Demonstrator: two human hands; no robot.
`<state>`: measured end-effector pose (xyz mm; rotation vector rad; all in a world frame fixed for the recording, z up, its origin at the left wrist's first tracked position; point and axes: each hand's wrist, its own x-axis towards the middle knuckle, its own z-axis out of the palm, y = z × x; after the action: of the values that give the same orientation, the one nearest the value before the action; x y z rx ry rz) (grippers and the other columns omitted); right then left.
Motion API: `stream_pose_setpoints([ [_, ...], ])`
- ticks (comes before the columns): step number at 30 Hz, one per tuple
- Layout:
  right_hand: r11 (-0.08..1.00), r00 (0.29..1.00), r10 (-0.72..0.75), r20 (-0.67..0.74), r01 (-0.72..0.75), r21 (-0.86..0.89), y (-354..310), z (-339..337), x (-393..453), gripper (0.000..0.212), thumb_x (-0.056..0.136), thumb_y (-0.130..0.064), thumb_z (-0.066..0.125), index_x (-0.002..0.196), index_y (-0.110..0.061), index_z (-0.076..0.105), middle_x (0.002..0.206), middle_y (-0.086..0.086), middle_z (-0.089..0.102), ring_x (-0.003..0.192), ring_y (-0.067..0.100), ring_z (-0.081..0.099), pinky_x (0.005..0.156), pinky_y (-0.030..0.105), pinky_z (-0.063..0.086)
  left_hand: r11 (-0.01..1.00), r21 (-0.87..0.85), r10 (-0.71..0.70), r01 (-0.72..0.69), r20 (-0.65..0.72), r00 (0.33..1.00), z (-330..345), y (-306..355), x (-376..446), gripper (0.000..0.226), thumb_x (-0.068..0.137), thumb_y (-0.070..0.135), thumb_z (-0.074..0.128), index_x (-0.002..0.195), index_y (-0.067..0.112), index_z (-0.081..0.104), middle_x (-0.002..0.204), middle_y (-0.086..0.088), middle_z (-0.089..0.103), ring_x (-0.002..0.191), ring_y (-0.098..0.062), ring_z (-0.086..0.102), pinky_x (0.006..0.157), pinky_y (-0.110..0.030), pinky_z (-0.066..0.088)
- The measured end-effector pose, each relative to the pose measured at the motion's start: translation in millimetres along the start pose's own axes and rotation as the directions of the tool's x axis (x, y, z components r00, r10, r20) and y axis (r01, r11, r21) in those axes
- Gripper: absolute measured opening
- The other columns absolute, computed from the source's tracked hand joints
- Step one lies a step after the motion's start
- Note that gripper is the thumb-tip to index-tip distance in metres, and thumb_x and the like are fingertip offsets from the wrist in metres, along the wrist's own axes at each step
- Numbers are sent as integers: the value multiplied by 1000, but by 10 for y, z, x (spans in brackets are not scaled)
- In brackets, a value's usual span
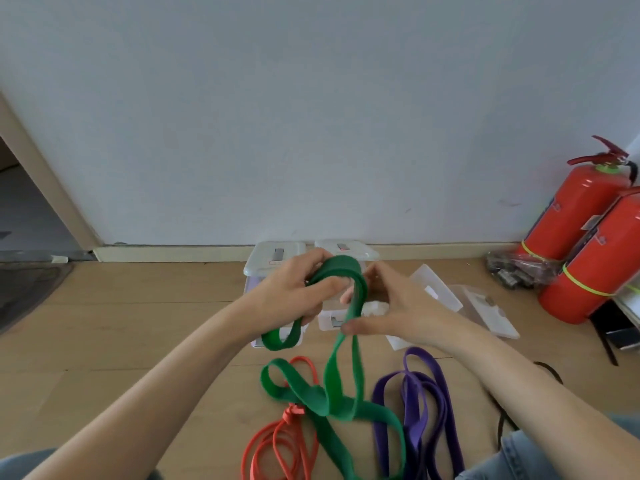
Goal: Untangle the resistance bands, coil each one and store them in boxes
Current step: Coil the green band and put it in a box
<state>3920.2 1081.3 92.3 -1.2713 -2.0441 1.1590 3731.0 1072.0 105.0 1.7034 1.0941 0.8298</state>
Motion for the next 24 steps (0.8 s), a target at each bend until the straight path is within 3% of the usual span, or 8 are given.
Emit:
stream_pose_setpoints([
  [2,997,990,-7,-139,18,79,-3,4,34,65,56,-45,81,104,-28,41,100,-6,67,97,4,62,91,34,47,1000,0,-13,13,12,1000,-17,5,15,8,92,20,53,88,14,53,56,2,43,46,-12,40,47,-27,36],
  [4,995,987,-78,-140,87,54,-7,-39,43,68,64,-43,77,119,-38,38,105,-15,64,100,-5,59,93,26,44,999,47,-14,12,39,999,-38,-9,19,7,91,22,55,90,16,58,51,9,43,46,-11,41,48,-25,38],
  [7,976,976,-216,-16,217,3,-7,-2,27,48,84,-13,67,124,-34,50,99,-9,66,94,10,63,89,31,50,981,193,15,-24,47,999,-25,-54,3,17,89,22,58,82,38,57,53,16,50,47,-2,45,50,-15,38],
  [10,974,975,-221,-15,220,-48,-49,-56,18,46,92,-7,55,119,-44,54,96,-20,66,81,11,61,74,22,51,951,306,-67,40,79,995,-69,-130,-49,10,88,22,57,95,29,59,72,6,60,64,-7,55,63,-16,43],
  [14,984,988,-150,34,153,-91,-86,-236,-23,38,90,-6,57,106,-40,62,91,-7,65,78,6,57,71,12,44,970,186,-172,155,74,982,-63,-110,-87,12,91,20,53,103,22,54,77,-1,57,62,-10,55,67,-29,52],
  [17,984,985,-88,147,109,-143,-65,-95,-39,37,79,-19,72,102,-32,46,79,7,58,69,16,54,71,34,50,985,19,-172,172,1,985,-43,-21,-59,19,86,11,58,100,20,49,77,1,56,50,-10,43,52,-20,43],
  [20,979,989,-144,-18,139,-149,-41,114,-9,41,76,-24,73,93,-26,36,77,8,55,68,25,54,71,47,51,982,-57,-177,178,36,984,4,13,-39,27,83,9,59,106,16,47,70,1,52,48,-12,36,48,-21,34],
  [24,952,951,-305,-56,304,-40,-58,120,11,39,85,-17,63,112,-35,42,83,-6,56,68,9,53,66,24,45,967,-180,-160,178,112,981,-2,22,-55,40,80,23,68,111,13,45,60,5,46,45,-8,34,43,-18,31],
])
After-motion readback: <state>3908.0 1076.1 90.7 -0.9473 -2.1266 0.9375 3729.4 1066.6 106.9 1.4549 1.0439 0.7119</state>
